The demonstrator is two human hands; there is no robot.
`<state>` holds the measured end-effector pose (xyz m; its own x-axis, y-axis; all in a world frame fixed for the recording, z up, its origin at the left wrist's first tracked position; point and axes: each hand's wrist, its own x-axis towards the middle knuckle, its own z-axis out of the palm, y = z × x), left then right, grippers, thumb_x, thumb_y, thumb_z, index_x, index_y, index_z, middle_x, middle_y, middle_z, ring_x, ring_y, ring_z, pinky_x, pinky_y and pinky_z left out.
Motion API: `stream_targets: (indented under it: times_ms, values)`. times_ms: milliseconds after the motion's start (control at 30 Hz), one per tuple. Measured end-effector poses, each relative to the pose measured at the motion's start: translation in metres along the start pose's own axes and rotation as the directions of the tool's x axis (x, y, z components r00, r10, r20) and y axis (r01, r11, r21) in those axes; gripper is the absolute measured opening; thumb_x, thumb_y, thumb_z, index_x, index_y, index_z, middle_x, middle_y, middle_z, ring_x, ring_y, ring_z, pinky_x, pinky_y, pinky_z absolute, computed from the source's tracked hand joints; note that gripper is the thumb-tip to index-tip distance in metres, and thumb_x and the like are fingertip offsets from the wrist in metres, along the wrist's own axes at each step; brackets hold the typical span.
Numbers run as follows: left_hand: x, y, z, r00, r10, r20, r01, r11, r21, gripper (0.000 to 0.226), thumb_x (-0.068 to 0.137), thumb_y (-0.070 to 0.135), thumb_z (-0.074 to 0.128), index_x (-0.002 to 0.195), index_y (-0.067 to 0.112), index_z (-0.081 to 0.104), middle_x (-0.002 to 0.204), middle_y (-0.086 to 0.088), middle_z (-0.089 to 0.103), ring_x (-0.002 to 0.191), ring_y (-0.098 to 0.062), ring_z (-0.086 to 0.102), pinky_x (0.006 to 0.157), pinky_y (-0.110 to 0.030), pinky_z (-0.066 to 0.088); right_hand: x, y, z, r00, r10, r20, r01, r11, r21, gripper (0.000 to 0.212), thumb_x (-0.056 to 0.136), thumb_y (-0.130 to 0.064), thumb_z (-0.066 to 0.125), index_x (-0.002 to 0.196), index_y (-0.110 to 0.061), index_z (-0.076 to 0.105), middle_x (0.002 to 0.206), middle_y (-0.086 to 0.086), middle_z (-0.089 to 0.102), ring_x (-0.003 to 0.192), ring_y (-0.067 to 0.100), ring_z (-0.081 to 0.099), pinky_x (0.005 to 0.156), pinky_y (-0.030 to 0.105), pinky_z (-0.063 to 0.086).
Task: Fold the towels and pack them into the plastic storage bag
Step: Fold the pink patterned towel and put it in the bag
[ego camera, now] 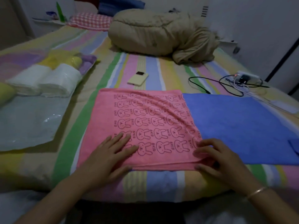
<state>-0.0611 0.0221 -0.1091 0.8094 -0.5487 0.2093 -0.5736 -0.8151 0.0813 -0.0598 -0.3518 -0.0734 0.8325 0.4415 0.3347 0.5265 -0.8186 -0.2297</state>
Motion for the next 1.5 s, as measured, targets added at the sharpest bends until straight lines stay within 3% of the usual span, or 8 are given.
stream_targets:
  times_ms: [200, 400, 567, 633, 933, 1133, 1333, 1500]
  values:
    - [-0.017, -0.004, -0.009, 0.995, 0.089, -0.046, -0.085, 0.994, 0.069, 0.058, 0.08, 0.029, 0.047, 0.137, 0.02, 0.051, 0.141, -0.007, 0.051, 0.128, -0.025, 0.051, 0.098, -0.048, 0.047, -0.008, -0.003, 0.009, 0.976, 0.124, -0.181, -0.143, 0.985, -0.094, 0.037, 0.066, -0.005, 0.077, 0.093, -0.026, 0.064, 0.092, -0.006, 0.058, 0.077, 0.017, 0.061, 0.045, 0.034, 0.048]
    - [-0.023, -0.008, -0.024, 0.996, 0.081, -0.031, -0.078, 0.993, 0.094, 0.06, 0.07, 0.017, 0.038, 0.125, 0.021, 0.063, 0.125, -0.001, 0.064, 0.105, -0.017, 0.067, 0.078, -0.034, 0.057, -0.025, -0.007, 0.004, 0.958, 0.044, -0.282, -0.066, 0.995, -0.07, 0.011, 0.08, -0.021, 0.056, 0.089, -0.028, 0.056, 0.082, -0.005, 0.053, 0.066, 0.015, 0.055, 0.045, 0.028, 0.042]
    - [-0.032, -0.019, -0.028, 0.996, 0.064, 0.066, -0.065, 0.998, 0.007, 0.079, 0.047, 0.014, 0.079, 0.123, 0.028, 0.063, 0.124, 0.006, 0.064, 0.104, -0.013, 0.067, 0.078, -0.031, 0.058, -0.04, -0.006, 0.009, 0.98, -0.021, -0.199, -0.002, 0.993, -0.114, 0.012, 0.084, -0.029, 0.05, 0.092, -0.028, 0.06, 0.086, -0.005, 0.052, 0.064, 0.016, 0.056, 0.047, 0.026, 0.04]
    - [-0.034, -0.018, -0.032, 0.997, 0.042, 0.065, -0.041, 0.999, -0.011, 0.076, 0.047, 0.011, 0.072, 0.12, 0.032, 0.065, 0.123, 0.01, 0.064, 0.103, -0.008, 0.066, 0.074, -0.025, 0.057, -0.042, -0.007, 0.01, 0.986, 0.0, -0.168, -0.015, 0.996, -0.086, 0.014, 0.083, -0.03, 0.051, 0.091, -0.027, 0.063, 0.086, -0.005, 0.054, 0.065, 0.016, 0.058, 0.048, 0.026, 0.043]
    - [-0.024, 0.004, -0.036, 0.986, -0.106, -0.13, 0.097, 0.993, -0.074, 0.028, 0.086, 0.04, 0.051, 0.105, 0.032, 0.068, 0.11, 0.014, 0.068, 0.091, -0.011, 0.068, 0.068, -0.029, 0.056, -0.02, -0.018, 0.004, 0.971, 0.077, -0.228, -0.08, 0.997, -0.008, 0.018, 0.081, -0.034, 0.057, 0.087, -0.022, 0.069, 0.086, -0.008, 0.054, 0.079, 0.012, 0.054, 0.063, 0.03, 0.045]
    - [-0.01, 0.022, -0.015, 0.998, -0.018, -0.056, 0.019, 1.0, 0.018, 0.051, 0.077, 0.058, 0.061, 0.115, 0.023, 0.062, 0.12, 0.004, 0.06, 0.106, -0.015, 0.056, 0.081, -0.035, 0.051, -0.005, -0.022, 0.012, 0.988, -0.081, 0.135, 0.089, 0.995, -0.05, 0.044, 0.068, -0.042, 0.063, 0.111, -0.031, 0.063, 0.119, -0.012, 0.056, 0.115, 0.01, 0.051, 0.093, 0.032, 0.046]
    - [-0.005, 0.017, -0.019, 0.994, 0.025, -0.103, -0.019, 0.998, 0.063, 0.021, 0.085, 0.039, 0.052, 0.085, 0.025, 0.068, 0.08, 0.008, 0.063, 0.07, -0.013, 0.059, 0.055, -0.026, 0.047, 0.007, -0.026, 0.007, 0.994, 0.027, 0.106, -0.029, 0.999, 0.02, 0.033, 0.084, -0.06, 0.045, 0.098, -0.037, 0.065, 0.099, -0.023, 0.06, 0.094, -0.002, 0.054, 0.079, 0.024, 0.045]
    - [0.021, 0.005, -0.05, 0.989, -0.134, 0.062, 0.137, 0.989, -0.053, 0.055, 0.083, 0.065, 0.032, 0.069, 0.025, 0.066, 0.057, 0.01, 0.061, 0.053, -0.006, 0.056, 0.05, -0.02, 0.036, 0.071, -0.023, 0.018, 0.976, 0.208, 0.066, -0.208, 0.978, -0.01, 0.031, 0.092, -0.047, 0.048, 0.117, -0.033, 0.059, 0.11, -0.01, 0.063, 0.104, 0.013, 0.055, 0.086, 0.033, 0.046]
